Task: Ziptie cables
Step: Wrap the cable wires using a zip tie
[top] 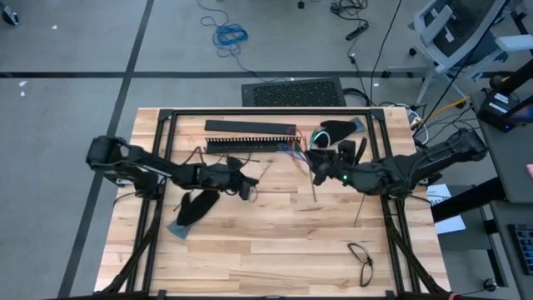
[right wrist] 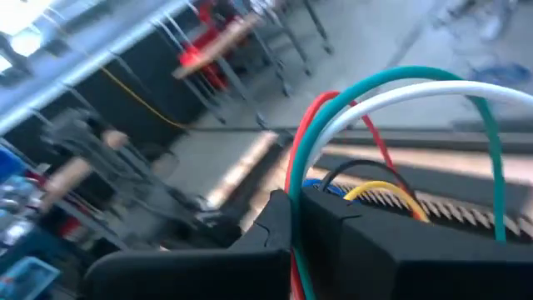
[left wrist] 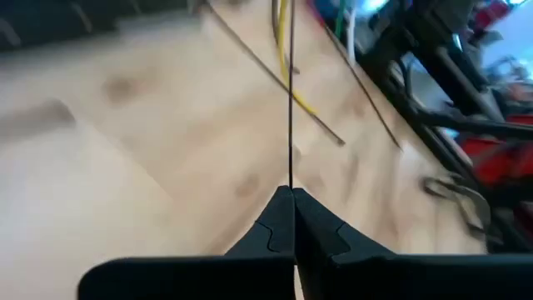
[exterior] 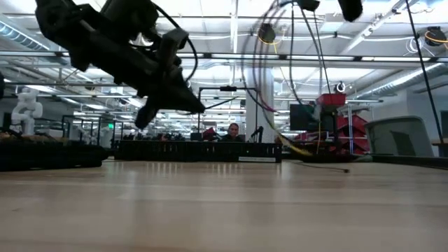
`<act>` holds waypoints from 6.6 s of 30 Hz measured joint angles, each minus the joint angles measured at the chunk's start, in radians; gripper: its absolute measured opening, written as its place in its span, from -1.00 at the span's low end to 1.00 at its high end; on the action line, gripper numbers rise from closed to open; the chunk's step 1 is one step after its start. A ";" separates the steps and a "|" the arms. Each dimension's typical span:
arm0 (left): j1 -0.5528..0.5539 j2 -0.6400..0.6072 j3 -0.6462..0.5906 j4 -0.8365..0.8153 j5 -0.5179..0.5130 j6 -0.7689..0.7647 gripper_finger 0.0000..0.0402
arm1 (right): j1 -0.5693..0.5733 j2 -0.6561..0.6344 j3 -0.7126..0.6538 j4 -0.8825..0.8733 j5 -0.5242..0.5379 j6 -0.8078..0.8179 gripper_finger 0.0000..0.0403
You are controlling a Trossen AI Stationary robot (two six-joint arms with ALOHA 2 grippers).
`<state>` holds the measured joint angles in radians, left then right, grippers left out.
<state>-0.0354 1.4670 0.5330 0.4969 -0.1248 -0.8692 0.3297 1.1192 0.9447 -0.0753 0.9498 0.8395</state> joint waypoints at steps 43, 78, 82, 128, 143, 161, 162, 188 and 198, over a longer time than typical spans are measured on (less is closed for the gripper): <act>-0.199 -0.197 0.087 0.273 -0.655 0.640 -1.00 | -0.115 0.362 -0.152 0.098 0.114 0.833 -1.00; -0.225 0.128 0.347 0.272 -0.744 1.383 -1.00 | -0.292 0.574 -0.151 0.711 -0.172 0.764 -1.00; -0.224 0.128 0.367 0.278 -0.710 1.465 -1.00 | -0.302 0.573 -0.151 0.763 -0.201 0.727 -1.00; -0.190 0.115 0.399 0.208 -0.504 1.952 -1.00 | -0.301 0.463 -0.151 0.954 -0.246 0.540 -1.00; -0.134 0.115 0.399 0.198 -0.470 2.064 -1.00 | -0.259 0.463 -0.151 1.018 -0.239 0.564 -1.00; -0.081 0.115 0.398 0.248 -0.455 2.084 -1.00 | -0.239 0.459 -0.151 1.025 -0.256 0.555 -1.00; -0.080 0.116 0.398 0.250 -0.448 2.083 -1.00 | -0.239 0.459 -0.151 1.025 -0.258 0.555 -1.00; -0.079 0.116 0.427 0.252 -0.404 2.079 -0.57 | -0.239 0.461 -0.151 1.045 -0.276 0.536 -1.00; -0.079 0.115 0.427 0.256 -0.403 2.079 -0.57 | -0.239 0.463 -0.151 1.069 -0.275 0.509 -1.00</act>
<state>-0.1147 1.5818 0.9600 0.7528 -0.5278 1.2102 0.0910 1.5818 0.7940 0.9939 0.6752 1.3487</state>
